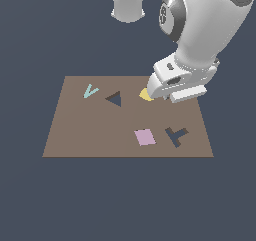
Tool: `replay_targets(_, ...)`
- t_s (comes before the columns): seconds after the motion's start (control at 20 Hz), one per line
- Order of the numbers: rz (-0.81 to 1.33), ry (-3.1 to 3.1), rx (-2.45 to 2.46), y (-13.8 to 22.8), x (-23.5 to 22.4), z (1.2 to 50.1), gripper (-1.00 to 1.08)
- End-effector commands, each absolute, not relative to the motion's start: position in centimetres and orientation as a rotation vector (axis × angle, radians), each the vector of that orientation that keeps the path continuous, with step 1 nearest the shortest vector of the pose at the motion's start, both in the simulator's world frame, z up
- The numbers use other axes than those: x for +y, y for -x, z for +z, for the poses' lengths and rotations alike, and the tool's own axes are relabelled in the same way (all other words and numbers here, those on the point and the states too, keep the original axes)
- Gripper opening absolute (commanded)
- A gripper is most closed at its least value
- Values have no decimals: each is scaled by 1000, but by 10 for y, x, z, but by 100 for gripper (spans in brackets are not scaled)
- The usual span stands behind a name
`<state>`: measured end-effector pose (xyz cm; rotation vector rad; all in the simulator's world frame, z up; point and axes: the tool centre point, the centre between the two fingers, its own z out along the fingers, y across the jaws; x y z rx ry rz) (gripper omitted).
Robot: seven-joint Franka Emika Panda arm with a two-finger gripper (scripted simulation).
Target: Insert a designated object into the corresponding slot on a board.
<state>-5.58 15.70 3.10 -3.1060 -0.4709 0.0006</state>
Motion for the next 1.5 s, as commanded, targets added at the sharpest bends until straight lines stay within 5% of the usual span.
replay_targets(0.0, 0, 3103, -493, 57, 146, 32, -100)
replay_targets(0.9, 1, 3043, -784, 51, 8, 38, -100)
replay_targets(1.45, 1, 3017, -879, 41, -37, 40, -100)
